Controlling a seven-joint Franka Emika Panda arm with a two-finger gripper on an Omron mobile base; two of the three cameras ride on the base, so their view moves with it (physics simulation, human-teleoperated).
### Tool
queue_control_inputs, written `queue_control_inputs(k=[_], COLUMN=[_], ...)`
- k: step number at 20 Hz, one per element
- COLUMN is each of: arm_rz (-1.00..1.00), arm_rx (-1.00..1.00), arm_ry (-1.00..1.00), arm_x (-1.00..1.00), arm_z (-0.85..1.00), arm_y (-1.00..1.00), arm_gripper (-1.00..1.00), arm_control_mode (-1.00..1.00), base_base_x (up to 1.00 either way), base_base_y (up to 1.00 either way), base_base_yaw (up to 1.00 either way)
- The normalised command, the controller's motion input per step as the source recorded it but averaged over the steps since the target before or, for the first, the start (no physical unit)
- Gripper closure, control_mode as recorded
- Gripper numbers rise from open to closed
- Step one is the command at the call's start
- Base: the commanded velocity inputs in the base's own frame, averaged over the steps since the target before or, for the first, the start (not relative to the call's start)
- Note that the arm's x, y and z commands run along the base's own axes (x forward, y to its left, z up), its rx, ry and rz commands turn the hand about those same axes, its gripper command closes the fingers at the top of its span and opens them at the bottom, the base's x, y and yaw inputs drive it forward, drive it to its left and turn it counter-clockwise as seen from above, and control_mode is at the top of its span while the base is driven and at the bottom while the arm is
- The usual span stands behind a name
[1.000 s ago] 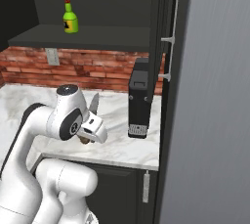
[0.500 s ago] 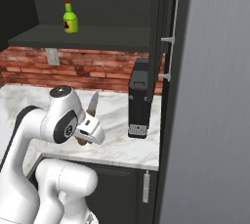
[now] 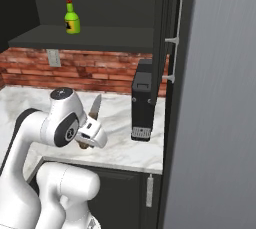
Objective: Move the cutting board and knife to the sink. Then move spray from the cabinet to the counter.
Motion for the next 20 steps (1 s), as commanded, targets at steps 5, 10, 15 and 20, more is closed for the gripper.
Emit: queue_control_inputs(k=[5,10,15,20], arm_rz=[0.0,0.0,0.0,0.0], arm_rx=[0.0,0.0,0.0,0.0], arm_ry=[0.0,0.0,0.0,0.0], arm_x=[0.0,0.0,0.0,0.0], arm_z=[0.0,0.0,0.0,0.0], arm_y=[0.0,0.0,0.0,0.0], arm_gripper=[1.0,1.0,1.0,1.0], arm_control_mode=[1.0,1.0,1.0,1.0], base_base_x=[-0.38,-0.42,-0.35,-0.42], base_base_y=[-0.02,-0.08,-0.28,-0.32], base_base_yaw=[0.0,0.01,0.13,0.21])
